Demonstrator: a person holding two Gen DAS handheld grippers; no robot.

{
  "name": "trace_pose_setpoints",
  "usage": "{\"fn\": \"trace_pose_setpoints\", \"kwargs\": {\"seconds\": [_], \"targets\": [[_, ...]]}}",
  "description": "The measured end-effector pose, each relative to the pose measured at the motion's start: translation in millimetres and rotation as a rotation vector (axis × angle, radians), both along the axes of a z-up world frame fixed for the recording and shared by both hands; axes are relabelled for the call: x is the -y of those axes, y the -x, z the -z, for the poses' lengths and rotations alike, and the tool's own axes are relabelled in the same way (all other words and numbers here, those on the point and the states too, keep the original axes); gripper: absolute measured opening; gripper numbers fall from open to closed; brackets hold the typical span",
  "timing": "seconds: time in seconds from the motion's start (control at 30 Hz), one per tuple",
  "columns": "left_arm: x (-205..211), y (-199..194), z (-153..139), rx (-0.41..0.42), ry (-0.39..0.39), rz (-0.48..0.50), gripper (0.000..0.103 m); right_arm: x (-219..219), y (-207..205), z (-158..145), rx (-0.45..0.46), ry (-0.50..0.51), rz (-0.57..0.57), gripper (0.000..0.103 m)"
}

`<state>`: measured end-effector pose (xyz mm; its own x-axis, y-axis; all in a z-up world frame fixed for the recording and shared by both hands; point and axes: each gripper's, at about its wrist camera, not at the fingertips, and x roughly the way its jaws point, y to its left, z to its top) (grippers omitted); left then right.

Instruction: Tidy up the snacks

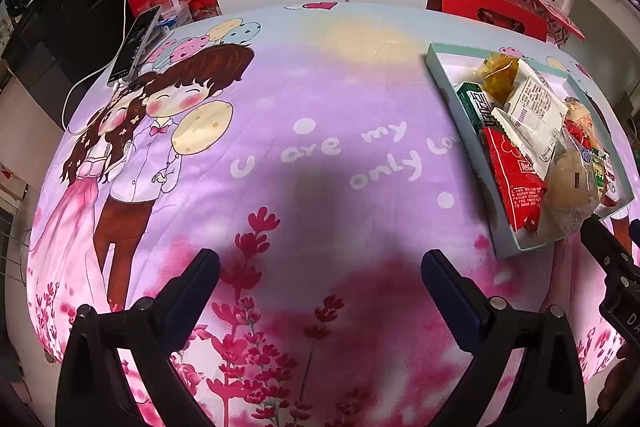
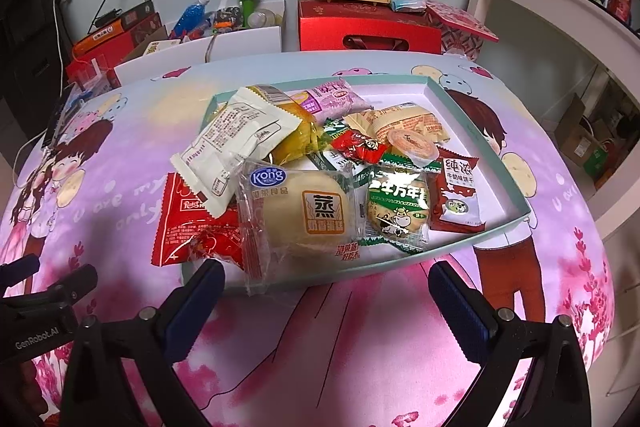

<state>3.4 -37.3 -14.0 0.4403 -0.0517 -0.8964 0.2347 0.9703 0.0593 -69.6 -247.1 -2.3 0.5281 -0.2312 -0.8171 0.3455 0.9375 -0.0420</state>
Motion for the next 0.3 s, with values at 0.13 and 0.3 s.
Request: {"fn": "trace_pose_setpoints", "kwargs": {"seconds": [0.13,0.3], "targets": [[0.4,0.4,0.4,0.0,0.004,-0.001,0.101,-0.3,0.0,0.0,0.0,0.0,0.001,0.103],[2.2,4.4,-4.8,0.031,0.021,0.02,0.101,-0.6,-0.2,0.0,0.001,0.0,0.001,0.103]]}}
